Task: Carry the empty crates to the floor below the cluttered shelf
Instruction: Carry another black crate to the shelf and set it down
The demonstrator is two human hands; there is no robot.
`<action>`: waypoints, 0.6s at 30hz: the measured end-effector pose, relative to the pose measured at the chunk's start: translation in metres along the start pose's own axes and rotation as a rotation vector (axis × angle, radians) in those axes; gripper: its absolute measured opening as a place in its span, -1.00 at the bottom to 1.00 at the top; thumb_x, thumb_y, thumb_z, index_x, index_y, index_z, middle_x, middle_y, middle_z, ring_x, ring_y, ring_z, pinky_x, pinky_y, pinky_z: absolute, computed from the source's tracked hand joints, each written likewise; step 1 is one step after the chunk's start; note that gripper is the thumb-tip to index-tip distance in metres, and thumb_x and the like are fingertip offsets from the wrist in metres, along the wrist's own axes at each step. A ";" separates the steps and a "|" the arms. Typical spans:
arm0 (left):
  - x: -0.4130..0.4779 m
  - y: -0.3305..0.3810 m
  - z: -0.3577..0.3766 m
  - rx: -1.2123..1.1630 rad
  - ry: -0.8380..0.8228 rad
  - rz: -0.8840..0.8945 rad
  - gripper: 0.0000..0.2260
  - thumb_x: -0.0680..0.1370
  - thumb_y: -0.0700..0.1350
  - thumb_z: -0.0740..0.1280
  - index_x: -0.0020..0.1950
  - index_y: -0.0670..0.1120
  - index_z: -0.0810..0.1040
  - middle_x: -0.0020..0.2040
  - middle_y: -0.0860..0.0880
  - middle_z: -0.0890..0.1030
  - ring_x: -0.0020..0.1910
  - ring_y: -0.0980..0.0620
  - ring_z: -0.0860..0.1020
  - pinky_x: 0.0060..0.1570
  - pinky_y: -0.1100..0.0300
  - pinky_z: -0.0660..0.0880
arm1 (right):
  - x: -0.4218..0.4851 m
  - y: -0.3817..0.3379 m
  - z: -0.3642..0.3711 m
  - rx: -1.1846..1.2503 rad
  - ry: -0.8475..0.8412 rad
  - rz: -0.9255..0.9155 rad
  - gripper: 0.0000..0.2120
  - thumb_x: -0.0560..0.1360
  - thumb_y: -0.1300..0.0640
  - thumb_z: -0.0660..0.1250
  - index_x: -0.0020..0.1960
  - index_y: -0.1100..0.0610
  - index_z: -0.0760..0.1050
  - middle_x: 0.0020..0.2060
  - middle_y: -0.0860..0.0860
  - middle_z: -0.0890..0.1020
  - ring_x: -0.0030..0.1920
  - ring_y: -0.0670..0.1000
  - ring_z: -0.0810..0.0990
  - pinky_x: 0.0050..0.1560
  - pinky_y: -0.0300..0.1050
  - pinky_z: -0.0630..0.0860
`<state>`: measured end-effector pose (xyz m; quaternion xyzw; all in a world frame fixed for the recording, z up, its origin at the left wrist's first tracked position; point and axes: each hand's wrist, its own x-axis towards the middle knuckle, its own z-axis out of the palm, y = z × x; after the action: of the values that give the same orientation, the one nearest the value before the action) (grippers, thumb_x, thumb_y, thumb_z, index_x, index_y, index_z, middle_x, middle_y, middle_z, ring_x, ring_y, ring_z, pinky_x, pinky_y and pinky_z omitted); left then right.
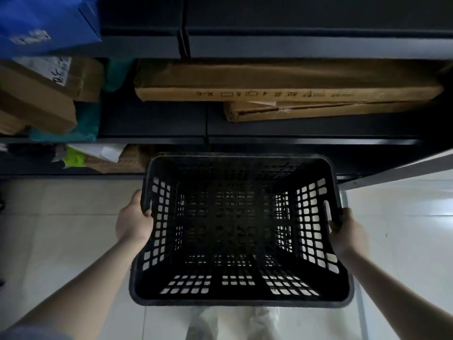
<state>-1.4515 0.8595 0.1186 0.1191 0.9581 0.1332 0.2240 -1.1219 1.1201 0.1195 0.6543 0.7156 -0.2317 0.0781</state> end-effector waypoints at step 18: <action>-0.004 -0.003 0.007 -0.035 0.038 0.029 -0.54 0.52 -0.32 0.21 0.40 -0.04 0.36 -0.26 -0.05 0.54 -0.37 -0.06 0.46 -0.50 0.21 0.28 | -0.005 0.005 0.010 -0.017 0.044 0.002 -0.81 0.52 0.25 0.20 0.12 0.24 0.34 -0.13 0.32 0.63 -0.15 0.35 0.58 -0.28 -0.03 0.33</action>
<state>-1.4451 0.8568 0.1136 0.1262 0.9579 0.1556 0.2058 -1.1184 1.1120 0.1116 0.6592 0.7185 -0.2111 0.0678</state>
